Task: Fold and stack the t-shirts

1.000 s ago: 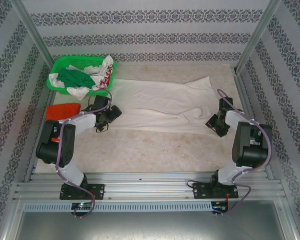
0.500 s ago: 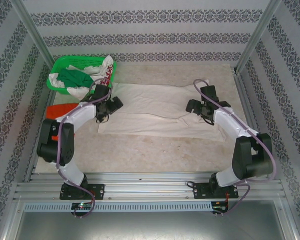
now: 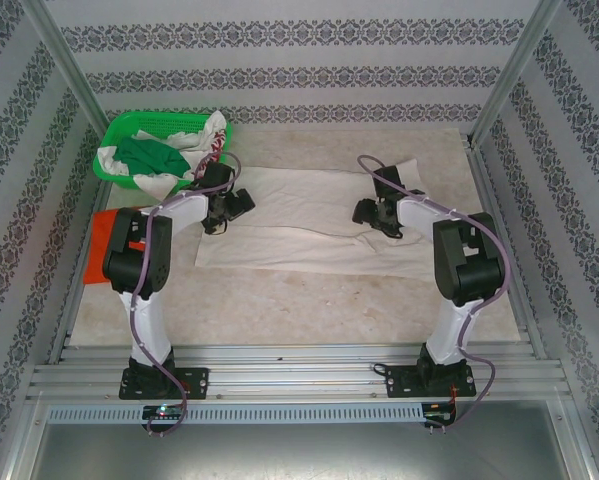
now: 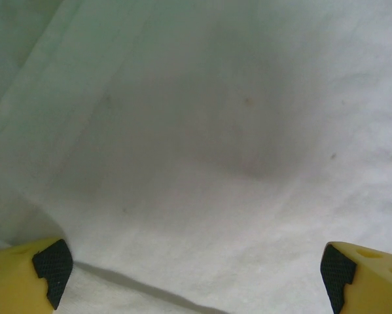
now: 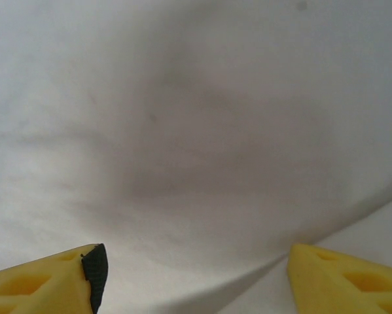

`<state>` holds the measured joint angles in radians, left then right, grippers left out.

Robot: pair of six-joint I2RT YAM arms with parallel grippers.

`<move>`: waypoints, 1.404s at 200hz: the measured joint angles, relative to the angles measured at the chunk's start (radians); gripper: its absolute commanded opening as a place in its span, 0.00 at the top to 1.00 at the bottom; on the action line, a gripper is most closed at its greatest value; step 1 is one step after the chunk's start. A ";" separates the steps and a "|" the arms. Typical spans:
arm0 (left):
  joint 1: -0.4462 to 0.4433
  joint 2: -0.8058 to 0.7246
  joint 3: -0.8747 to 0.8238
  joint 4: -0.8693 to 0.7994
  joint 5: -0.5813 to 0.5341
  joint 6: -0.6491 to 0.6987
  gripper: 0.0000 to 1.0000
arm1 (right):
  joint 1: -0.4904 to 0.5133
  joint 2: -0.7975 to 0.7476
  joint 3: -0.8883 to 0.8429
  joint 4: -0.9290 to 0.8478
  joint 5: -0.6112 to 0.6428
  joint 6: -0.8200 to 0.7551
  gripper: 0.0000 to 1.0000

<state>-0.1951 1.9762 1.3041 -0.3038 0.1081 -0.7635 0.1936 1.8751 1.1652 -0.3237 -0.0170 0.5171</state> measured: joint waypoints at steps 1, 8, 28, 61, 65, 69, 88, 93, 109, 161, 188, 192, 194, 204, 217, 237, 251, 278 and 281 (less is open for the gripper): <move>0.000 -0.002 -0.001 0.002 0.000 0.000 0.00 | 0.000 -0.001 -0.002 0.000 0.000 0.000 0.28; 0.000 -0.013 -0.017 0.012 0.001 0.000 0.00 | 0.000 -0.009 -0.026 0.000 0.001 0.000 0.28; -0.006 -0.042 -0.071 0.045 0.001 0.000 0.00 | -0.003 -0.068 -0.096 0.002 0.004 0.001 0.29; -0.029 -0.102 -0.164 0.096 0.010 -0.004 0.00 | -0.051 -0.158 -0.206 -0.019 -0.016 0.009 0.29; -0.034 -0.108 -0.174 0.100 0.012 -0.005 0.00 | -0.058 -0.169 -0.219 -0.019 -0.020 0.010 0.29; -0.039 -0.118 -0.187 0.105 0.013 -0.007 0.00 | -0.064 -0.181 -0.232 -0.020 -0.024 0.011 0.29; -0.066 -0.172 -0.254 0.113 0.018 -0.024 0.00 | -0.080 -0.230 -0.279 -0.039 -0.029 0.010 0.28; -0.074 -0.188 -0.274 0.115 0.019 -0.029 0.00 | -0.081 -0.241 -0.290 -0.043 -0.029 0.010 0.28; -0.097 -0.239 -0.334 0.116 0.020 -0.049 0.00 | -0.091 -0.275 -0.321 -0.061 -0.028 0.007 0.28; -0.125 -0.296 -0.387 0.108 -0.008 -0.085 0.00 | -0.119 -0.360 -0.352 -0.094 -0.040 0.000 0.26; -0.126 -0.289 -0.327 0.039 -0.101 -0.078 0.00 | -0.117 -0.425 -0.335 -0.087 -0.055 -0.019 0.25; -0.126 -0.286 -0.313 0.032 -0.120 -0.077 0.00 | -0.117 -0.433 -0.330 -0.084 -0.056 -0.023 0.25; -0.126 -0.284 -0.304 0.029 -0.131 -0.074 0.00 | -0.117 -0.438 -0.327 -0.082 -0.056 -0.024 0.25; -0.124 -0.274 -0.265 0.024 -0.183 -0.062 0.00 | -0.117 -0.454 -0.312 -0.066 -0.056 -0.031 0.25; -0.121 -0.254 -0.209 0.021 -0.234 -0.047 0.00 | -0.117 -0.458 -0.284 -0.044 -0.062 -0.035 0.24; -0.109 -0.199 -0.111 0.013 -0.287 -0.031 0.00 | -0.110 -0.427 -0.224 -0.011 -0.079 -0.035 0.24; -0.101 -0.154 -0.051 0.003 -0.315 -0.025 0.00 | -0.093 -0.381 -0.175 0.016 -0.087 -0.034 0.24; -0.090 -0.072 0.058 -0.051 -0.350 -0.025 0.00 | -0.028 -0.237 -0.057 0.032 -0.115 -0.024 0.26; -0.089 -0.067 0.065 -0.055 -0.353 -0.025 0.00 | -0.021 -0.222 -0.046 0.034 -0.120 -0.021 0.27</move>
<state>-0.2840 1.9091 1.3693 -0.3592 -0.2447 -0.7883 0.1722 1.6535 1.1194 -0.2901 -0.1368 0.4965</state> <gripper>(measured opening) 0.998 0.746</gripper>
